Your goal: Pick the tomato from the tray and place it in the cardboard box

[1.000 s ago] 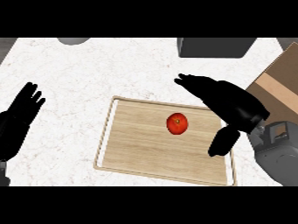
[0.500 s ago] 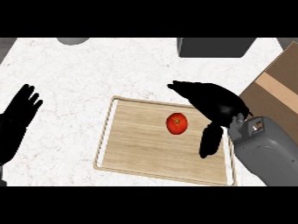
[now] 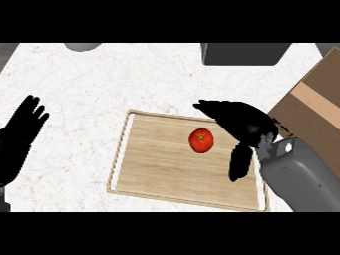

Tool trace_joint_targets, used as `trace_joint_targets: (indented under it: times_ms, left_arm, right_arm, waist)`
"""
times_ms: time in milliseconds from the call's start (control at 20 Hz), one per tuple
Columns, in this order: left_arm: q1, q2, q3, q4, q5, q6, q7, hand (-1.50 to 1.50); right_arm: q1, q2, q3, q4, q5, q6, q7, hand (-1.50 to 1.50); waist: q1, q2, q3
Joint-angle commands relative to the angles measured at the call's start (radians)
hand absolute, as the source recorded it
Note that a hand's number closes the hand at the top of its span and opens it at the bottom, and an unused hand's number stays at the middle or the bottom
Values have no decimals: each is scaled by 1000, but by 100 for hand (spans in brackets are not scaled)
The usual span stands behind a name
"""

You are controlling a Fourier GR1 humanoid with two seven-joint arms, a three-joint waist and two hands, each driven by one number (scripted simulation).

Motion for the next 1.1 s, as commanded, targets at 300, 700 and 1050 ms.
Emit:
trace_joint_targets:
  times_ms: [300, 700, 1050]
  left_arm:
    - [15, -60, 37, -5, -63, -41, -1, 0]
    - [-14, -92, 72, 35, -88, -76, 14, 0]
    - [10, -134, 70, -27, -113, -71, 58, 0]
  right_arm:
    - [1, 149, -8, -3, 157, -7, -24, -150]
    - [1, 106, -77, 53, 234, 72, -116, -150]
    - [29, 212, -26, 105, 346, 41, -72, -150]
  waist:
    - [1, 0, 0]
    - [0, 1, 0]
    - [0, 0, 0]
